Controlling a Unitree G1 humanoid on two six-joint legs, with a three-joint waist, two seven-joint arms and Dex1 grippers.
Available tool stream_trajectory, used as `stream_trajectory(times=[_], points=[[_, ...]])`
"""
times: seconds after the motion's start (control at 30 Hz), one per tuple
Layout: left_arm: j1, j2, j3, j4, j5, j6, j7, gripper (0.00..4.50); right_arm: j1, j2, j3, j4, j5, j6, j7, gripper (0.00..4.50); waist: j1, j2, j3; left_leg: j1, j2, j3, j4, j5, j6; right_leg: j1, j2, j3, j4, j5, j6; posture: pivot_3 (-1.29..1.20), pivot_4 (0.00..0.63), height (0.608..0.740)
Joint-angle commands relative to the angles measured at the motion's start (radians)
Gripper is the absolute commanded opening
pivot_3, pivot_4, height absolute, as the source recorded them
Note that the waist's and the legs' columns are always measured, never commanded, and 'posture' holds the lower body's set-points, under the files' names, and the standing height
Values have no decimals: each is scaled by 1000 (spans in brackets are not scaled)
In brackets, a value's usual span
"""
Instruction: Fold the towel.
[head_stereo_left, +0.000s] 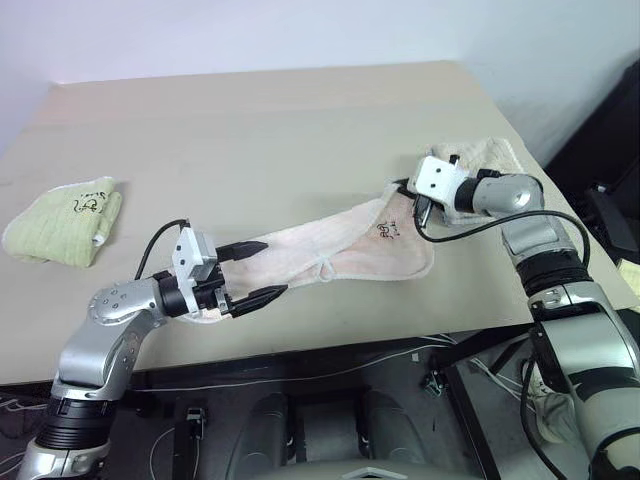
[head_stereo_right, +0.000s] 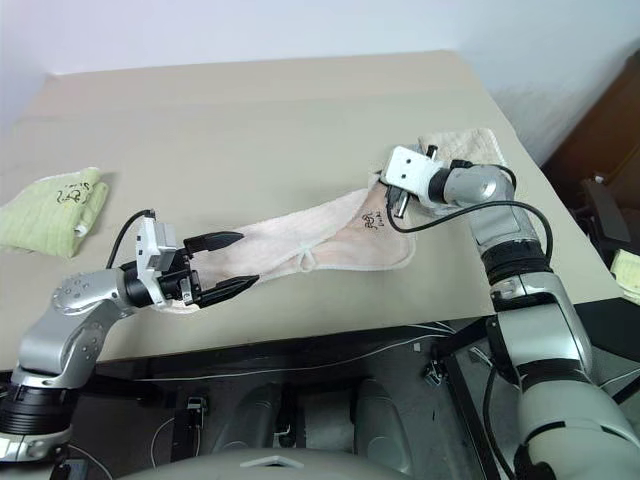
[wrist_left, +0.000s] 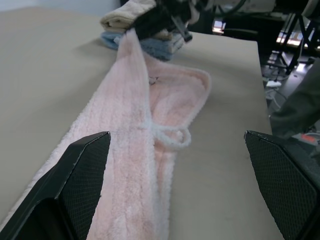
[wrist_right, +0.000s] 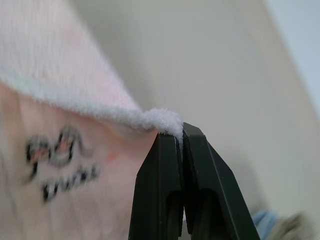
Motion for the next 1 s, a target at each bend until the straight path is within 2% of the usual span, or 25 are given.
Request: stream_trajectory(times=[0.03,0.23,0.47,0.77,1.0], points=[[9,29,45,-90,-45,45,32,4500,-44,10,-55,-168,81,115,23,75,0,0,0,0,0,0,0,0,0,0,0,0,0,0,0,0,150,740],[103,72,78,-159,-47,79,55,4500,-87,54,-116,-315,201,329,22,75,-1,0,0,0,0,0,-1,0,0,-1,-3,0,0,0,-1,0,150,740],[237,129,176,-167,-19,45,55,4500,-177,84,-159,-321,227,411,-74,75,0,1,0,-1,0,0,-3,-1,-1,-3,-6,0,0,-2,-4,0,150,740],[311,30,228,-91,37,-89,126,4500,-230,95,-178,-307,273,437,-80,75,-7,1,0,-2,-1,0,-7,-2,-3,-5,-7,1,-4,-2,-4,0,150,740],[310,23,211,-49,91,-169,129,4500,-222,108,-175,-354,304,465,-78,75,-24,1,0,-3,-1,0,-8,-2,-3,-5,-8,1,-4,-2,-4,0,150,740]])
